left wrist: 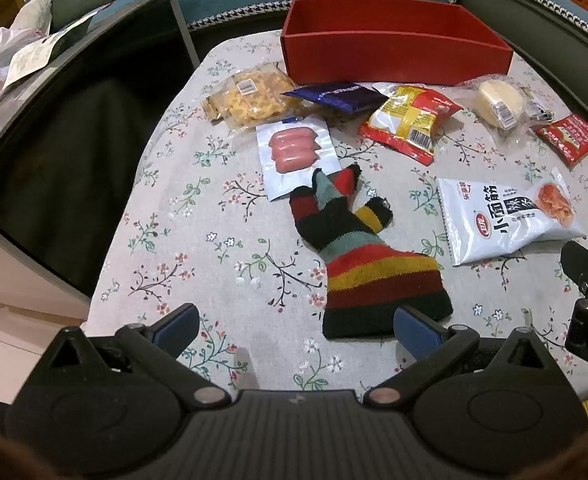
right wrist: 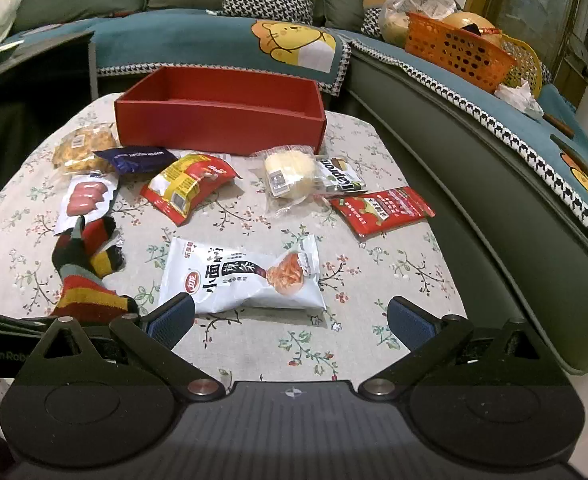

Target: Organize snacks

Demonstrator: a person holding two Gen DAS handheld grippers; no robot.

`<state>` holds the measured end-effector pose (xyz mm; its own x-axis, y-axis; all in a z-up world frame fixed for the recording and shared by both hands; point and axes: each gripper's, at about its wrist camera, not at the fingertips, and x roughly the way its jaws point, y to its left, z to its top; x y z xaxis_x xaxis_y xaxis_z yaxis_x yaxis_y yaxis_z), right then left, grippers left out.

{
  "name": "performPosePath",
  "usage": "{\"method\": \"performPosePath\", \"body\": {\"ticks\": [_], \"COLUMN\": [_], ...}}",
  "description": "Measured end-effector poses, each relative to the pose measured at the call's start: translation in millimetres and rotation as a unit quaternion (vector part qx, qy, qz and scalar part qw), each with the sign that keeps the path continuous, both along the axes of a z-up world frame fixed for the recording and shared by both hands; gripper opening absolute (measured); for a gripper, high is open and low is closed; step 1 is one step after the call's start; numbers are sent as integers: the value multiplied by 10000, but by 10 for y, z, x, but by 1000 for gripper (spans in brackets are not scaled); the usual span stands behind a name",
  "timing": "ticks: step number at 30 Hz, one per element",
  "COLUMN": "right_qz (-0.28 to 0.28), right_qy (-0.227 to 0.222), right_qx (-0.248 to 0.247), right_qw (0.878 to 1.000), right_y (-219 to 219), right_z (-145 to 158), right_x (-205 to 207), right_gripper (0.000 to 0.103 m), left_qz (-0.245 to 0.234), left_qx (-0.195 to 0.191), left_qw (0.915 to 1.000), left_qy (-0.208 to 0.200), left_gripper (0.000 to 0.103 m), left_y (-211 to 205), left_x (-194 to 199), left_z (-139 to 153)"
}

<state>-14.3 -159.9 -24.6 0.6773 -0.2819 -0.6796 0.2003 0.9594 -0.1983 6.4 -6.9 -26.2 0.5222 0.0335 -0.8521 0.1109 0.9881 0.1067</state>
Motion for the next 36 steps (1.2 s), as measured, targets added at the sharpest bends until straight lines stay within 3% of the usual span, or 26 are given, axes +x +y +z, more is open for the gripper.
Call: {"method": "performPosePath", "body": {"ticks": [16,30,33,36], "right_qz": [-104,-45,-18,17], "right_qy": [81,213,202,166], "right_qx": [64,251,359,414], "right_qw": [9999,9994,9992,9990], "right_y": [-121,-318,-381,-438], "right_z": [-34,-44,-4,38], "right_x": [-4,-2,27,116], "right_gripper": [103,103,103,103], "left_qz": [98,698,470,169], "left_qx": [-51,-517,-338,-427], "left_qw": [9999,9961,9982,9988], "left_qy": [39,176,137,153], "left_gripper": [103,103,103,103], "left_y": [113,620,494,303], "left_x": [43,234,251,318], "left_z": [-6,22,20,51]}}
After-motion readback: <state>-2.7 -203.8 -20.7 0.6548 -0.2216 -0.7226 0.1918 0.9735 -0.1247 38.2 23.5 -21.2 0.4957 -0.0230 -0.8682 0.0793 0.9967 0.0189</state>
